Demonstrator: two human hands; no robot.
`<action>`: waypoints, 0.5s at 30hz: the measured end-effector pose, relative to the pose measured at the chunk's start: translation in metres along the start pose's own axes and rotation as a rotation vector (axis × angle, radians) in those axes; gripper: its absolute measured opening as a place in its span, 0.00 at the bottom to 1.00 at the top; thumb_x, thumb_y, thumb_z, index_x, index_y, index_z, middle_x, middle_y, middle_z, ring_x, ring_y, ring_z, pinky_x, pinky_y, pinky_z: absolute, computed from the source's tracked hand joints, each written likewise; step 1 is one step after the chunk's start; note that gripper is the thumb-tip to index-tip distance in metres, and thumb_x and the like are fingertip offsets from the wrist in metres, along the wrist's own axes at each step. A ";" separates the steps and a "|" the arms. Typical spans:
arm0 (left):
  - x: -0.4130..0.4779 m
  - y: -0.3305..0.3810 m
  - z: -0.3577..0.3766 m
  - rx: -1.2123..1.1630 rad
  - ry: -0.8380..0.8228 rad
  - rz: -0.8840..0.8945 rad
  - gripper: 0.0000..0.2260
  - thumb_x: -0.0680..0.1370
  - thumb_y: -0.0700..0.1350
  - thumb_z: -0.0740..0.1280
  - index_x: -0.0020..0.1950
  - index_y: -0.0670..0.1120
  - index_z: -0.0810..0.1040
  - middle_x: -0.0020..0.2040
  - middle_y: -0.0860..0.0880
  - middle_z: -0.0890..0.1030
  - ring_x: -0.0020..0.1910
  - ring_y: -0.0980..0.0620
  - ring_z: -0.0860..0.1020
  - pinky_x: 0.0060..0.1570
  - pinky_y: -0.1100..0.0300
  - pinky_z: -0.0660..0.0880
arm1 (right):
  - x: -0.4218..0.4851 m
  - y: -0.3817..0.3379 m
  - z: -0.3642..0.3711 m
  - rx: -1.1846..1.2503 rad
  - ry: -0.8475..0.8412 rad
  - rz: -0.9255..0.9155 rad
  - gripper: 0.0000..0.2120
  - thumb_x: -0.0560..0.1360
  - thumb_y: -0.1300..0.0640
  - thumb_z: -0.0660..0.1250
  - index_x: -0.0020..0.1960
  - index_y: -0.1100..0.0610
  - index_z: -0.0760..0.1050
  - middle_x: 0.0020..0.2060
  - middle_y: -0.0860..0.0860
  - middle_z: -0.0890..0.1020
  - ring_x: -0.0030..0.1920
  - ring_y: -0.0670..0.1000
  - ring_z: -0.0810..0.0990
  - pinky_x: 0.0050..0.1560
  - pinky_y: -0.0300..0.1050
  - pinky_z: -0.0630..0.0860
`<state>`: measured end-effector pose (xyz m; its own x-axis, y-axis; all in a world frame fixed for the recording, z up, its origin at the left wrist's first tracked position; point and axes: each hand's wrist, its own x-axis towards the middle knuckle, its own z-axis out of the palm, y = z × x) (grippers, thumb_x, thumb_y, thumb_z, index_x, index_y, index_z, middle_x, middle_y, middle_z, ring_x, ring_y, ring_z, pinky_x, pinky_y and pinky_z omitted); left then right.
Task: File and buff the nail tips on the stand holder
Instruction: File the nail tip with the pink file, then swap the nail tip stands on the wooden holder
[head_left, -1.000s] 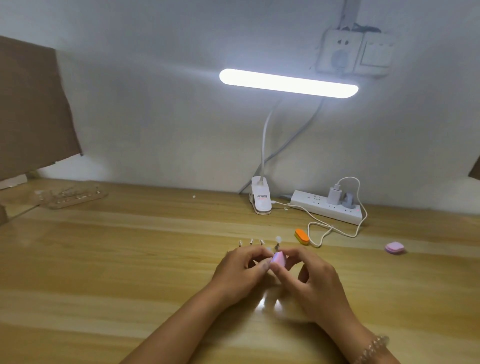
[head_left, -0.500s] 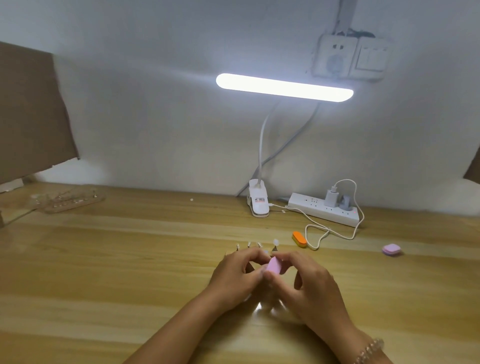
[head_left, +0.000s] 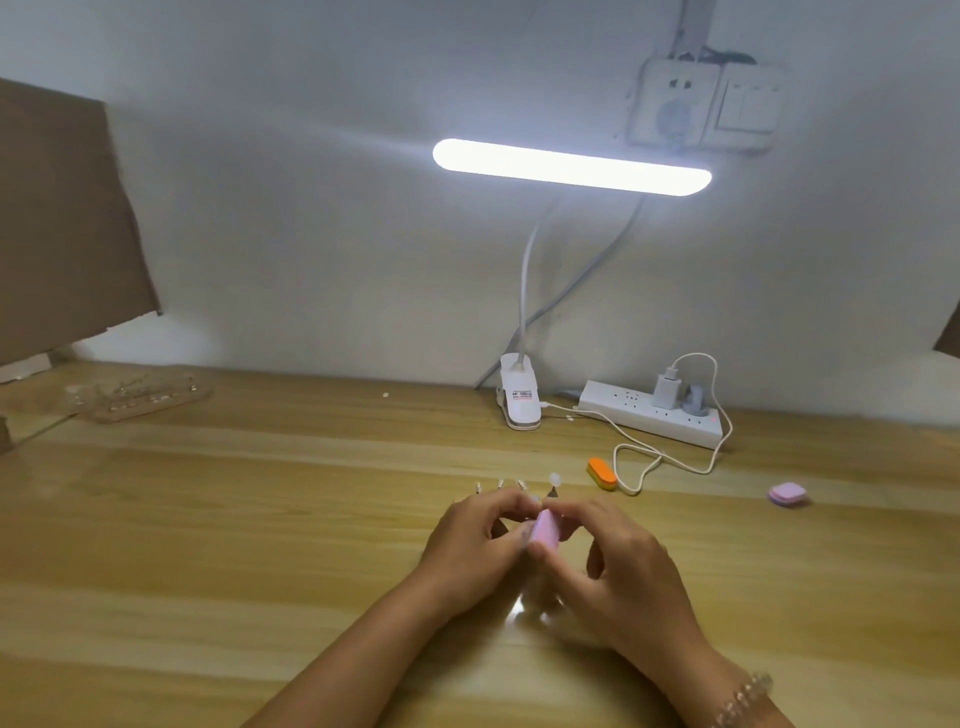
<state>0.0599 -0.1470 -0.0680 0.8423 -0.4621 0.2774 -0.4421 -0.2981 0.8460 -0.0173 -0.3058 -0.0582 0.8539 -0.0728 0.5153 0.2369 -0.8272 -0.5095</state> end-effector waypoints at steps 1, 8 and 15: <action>0.000 0.000 0.000 0.001 0.003 0.001 0.07 0.78 0.42 0.68 0.51 0.52 0.84 0.48 0.57 0.85 0.45 0.56 0.81 0.46 0.55 0.77 | 0.001 0.000 -0.001 0.019 0.007 0.026 0.16 0.70 0.36 0.67 0.54 0.40 0.77 0.44 0.35 0.79 0.33 0.43 0.75 0.35 0.40 0.73; 0.000 0.002 0.000 -0.032 0.015 0.013 0.10 0.79 0.39 0.67 0.51 0.52 0.84 0.46 0.57 0.85 0.44 0.59 0.81 0.44 0.60 0.75 | -0.001 -0.004 -0.002 -0.007 0.003 -0.004 0.16 0.70 0.35 0.66 0.53 0.41 0.77 0.42 0.36 0.79 0.33 0.40 0.74 0.33 0.37 0.69; -0.001 0.002 0.001 -0.041 0.027 0.018 0.10 0.79 0.40 0.67 0.48 0.54 0.84 0.43 0.58 0.84 0.39 0.62 0.79 0.42 0.58 0.75 | -0.001 -0.004 -0.003 -0.008 -0.011 0.017 0.15 0.68 0.34 0.67 0.49 0.41 0.76 0.40 0.36 0.80 0.33 0.42 0.75 0.32 0.35 0.68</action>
<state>0.0580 -0.1476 -0.0667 0.8425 -0.4446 0.3042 -0.4446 -0.2549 0.8587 -0.0210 -0.3039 -0.0546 0.8625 -0.0807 0.4995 0.2192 -0.8302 -0.5126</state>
